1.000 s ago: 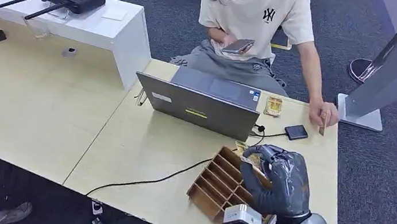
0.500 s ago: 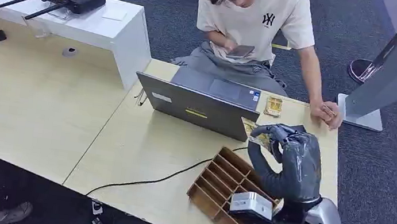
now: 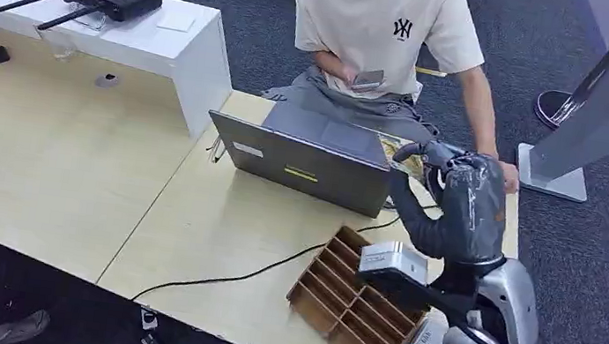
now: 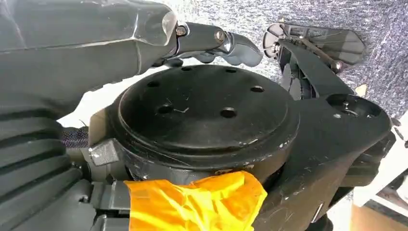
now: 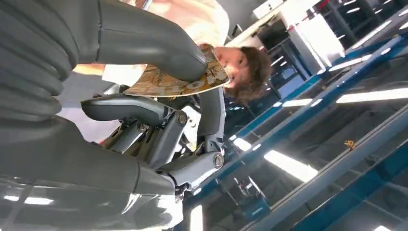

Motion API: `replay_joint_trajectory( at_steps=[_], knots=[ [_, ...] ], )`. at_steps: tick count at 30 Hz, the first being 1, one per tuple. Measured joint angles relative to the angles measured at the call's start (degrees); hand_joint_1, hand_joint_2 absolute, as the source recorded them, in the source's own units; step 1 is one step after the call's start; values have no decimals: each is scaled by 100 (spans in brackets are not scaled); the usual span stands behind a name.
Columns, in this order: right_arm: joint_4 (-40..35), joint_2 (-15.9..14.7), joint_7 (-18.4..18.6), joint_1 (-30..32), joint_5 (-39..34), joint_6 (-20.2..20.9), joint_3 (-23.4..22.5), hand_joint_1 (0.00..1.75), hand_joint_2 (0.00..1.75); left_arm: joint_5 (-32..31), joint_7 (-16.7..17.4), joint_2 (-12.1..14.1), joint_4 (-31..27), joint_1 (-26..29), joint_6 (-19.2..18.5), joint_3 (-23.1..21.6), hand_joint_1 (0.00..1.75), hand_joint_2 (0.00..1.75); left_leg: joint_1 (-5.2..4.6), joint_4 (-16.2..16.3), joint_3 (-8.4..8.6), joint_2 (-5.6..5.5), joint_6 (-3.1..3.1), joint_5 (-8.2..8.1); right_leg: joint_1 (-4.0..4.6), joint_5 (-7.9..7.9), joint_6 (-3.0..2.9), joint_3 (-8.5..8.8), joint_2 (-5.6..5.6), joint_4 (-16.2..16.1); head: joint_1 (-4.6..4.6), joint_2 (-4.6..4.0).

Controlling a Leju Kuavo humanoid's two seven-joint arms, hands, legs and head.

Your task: Pass the card to the sensor for recognition and then transmit it.

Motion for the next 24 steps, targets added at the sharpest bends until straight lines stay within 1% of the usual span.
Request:
replay_joint_trajectory(
  at_steps=[5,10,20,24],
  knots=[
    [334,122,122,-375,-4,63,-15,175,175,-96,92,50,-83,-2,46,0,0,175,0,0,0,-1,-2,2,0,0,0,0,0,1,2,0],
    [791,240,354,-766,175,79,-26,175,175,-197,221,142,-297,18,175,0,0,175,1,0,-1,-2,-3,2,1,0,0,0,-1,1,4,0],
    [1776,494,568,-1475,520,159,-63,175,175,-323,374,317,-719,93,343,0,0,175,2,0,0,-2,-3,3,2,1,0,0,-1,1,2,0],
    [2195,577,612,-1711,667,192,-63,175,175,-356,404,383,-826,110,354,0,0,175,3,0,0,-1,-3,3,3,1,0,0,0,1,2,0]
  ],
)
